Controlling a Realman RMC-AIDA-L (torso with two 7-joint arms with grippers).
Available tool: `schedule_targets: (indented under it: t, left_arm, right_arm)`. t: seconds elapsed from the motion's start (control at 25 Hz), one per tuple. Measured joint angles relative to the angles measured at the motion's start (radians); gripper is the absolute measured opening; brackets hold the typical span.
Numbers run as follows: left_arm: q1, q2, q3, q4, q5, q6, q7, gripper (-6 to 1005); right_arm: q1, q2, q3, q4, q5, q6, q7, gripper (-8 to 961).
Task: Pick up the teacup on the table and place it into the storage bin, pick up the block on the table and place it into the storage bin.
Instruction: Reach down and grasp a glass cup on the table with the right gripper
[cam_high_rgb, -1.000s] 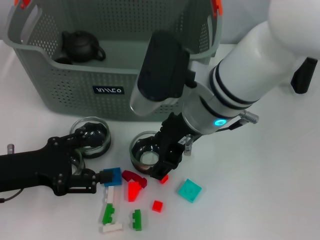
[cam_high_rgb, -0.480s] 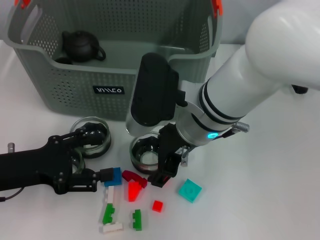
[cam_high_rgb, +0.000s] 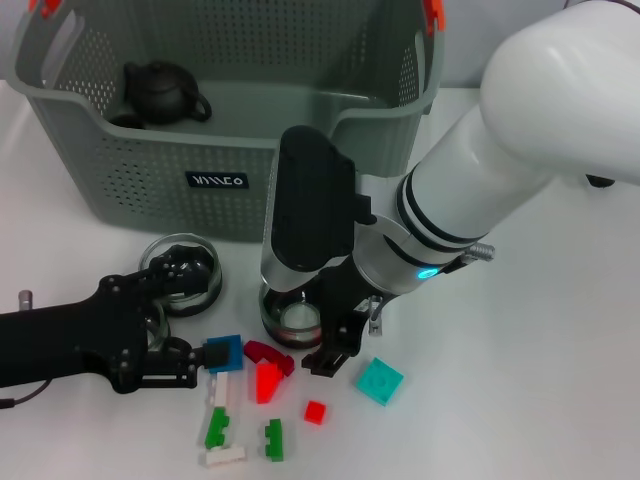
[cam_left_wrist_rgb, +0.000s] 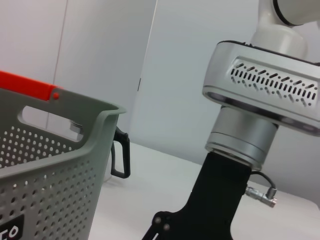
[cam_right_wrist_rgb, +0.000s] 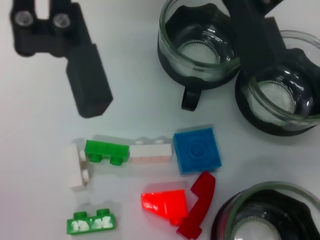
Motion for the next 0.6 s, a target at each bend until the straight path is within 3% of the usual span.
schedule_targets:
  t: [0.6]
  left_arm:
    - [-0.001, -0.004, 0.001, -0.004, 0.003, 0.001, 0.0, 933]
  right_arm:
    - [0.042, 0.005, -0.062, 0.08, 0.058, 0.096, -0.047, 879]
